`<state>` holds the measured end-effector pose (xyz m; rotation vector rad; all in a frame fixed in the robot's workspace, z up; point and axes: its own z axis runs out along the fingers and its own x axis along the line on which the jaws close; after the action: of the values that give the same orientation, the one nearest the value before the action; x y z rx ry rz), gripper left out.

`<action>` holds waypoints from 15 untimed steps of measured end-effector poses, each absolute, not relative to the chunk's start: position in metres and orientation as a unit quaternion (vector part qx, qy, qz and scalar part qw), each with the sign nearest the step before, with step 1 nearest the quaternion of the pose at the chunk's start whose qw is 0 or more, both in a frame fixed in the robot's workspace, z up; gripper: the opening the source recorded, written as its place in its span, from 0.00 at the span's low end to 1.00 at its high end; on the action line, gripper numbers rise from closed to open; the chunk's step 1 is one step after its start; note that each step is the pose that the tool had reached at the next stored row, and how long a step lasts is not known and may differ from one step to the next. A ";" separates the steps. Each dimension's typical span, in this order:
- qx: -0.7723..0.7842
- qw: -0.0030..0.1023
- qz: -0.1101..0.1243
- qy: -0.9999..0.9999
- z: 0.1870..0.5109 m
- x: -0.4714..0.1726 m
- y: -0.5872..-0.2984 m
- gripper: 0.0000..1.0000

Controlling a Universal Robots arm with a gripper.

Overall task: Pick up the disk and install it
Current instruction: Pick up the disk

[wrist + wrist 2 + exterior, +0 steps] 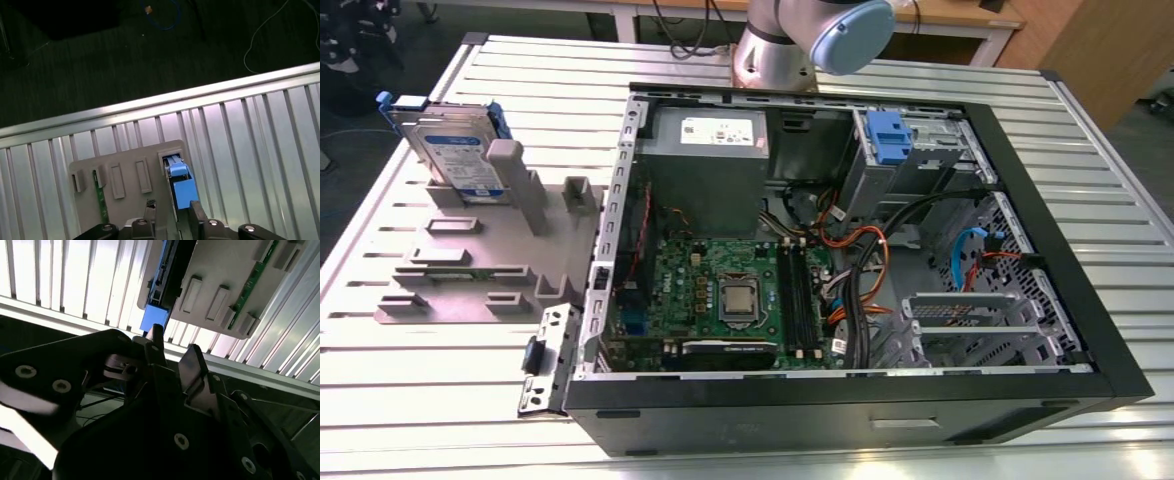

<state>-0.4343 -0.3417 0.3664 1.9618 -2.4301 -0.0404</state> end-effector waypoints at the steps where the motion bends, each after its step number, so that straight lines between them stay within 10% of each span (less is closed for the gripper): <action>1: 0.632 0.009 -0.012 -0.775 0.365 -0.434 -0.342 0.41; 15: 0.674 0.009 -0.012 -0.738 0.346 -0.434 -0.337 0.53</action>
<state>-0.4343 -0.3373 0.3461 2.1062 -2.3069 -0.0360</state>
